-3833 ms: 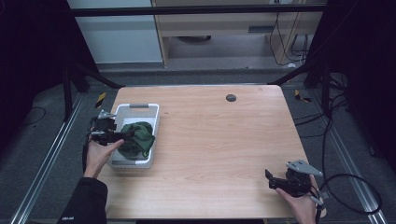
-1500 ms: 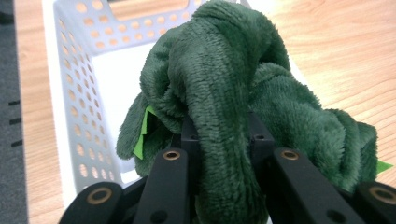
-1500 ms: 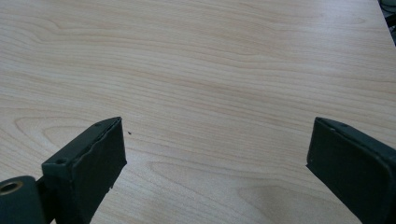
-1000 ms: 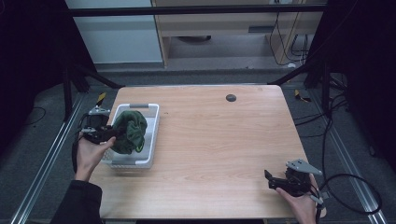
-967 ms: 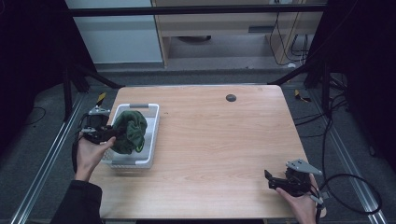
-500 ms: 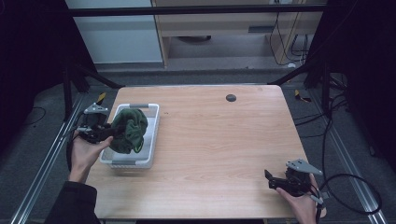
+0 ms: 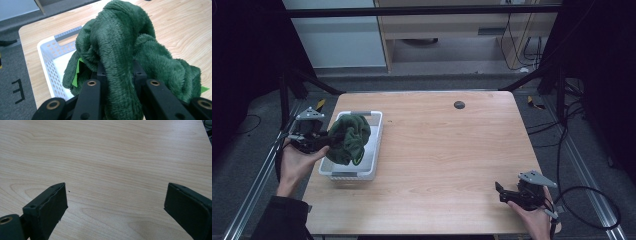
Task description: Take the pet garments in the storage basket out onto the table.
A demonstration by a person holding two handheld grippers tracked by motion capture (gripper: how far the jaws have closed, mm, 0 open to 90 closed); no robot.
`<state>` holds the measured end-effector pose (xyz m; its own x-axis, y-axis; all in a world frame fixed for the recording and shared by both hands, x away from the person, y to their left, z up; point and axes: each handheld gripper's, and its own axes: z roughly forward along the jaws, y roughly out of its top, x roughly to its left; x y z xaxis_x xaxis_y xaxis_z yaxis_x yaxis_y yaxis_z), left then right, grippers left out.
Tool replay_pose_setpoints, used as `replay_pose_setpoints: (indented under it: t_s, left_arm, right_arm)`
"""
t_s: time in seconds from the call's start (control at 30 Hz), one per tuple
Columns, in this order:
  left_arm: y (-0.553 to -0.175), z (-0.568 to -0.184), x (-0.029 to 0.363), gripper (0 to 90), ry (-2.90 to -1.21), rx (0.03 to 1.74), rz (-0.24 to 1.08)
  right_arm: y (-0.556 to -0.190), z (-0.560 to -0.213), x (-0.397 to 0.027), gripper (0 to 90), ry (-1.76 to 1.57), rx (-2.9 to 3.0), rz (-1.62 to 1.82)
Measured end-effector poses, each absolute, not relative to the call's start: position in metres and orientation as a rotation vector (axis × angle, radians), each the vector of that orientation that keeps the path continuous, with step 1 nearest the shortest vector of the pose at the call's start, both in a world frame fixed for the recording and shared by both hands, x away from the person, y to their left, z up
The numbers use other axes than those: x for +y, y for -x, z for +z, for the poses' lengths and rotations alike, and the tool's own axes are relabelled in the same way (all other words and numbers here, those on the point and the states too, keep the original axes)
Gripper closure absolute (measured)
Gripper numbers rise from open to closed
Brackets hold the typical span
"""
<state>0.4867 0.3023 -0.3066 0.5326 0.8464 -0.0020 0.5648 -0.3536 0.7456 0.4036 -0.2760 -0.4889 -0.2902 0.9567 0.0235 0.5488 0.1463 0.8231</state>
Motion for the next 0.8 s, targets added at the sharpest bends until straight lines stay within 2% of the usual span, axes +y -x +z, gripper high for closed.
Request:
replay_pose_setpoints:
  t_s: [0.8]
  left_arm:
    - [-0.468,-0.279,0.26,74.6,-2.154,0.95,0.486]
  right_arm:
    - [-0.403,-0.487,-0.276,5.1,-1.415,1.896,1.04]
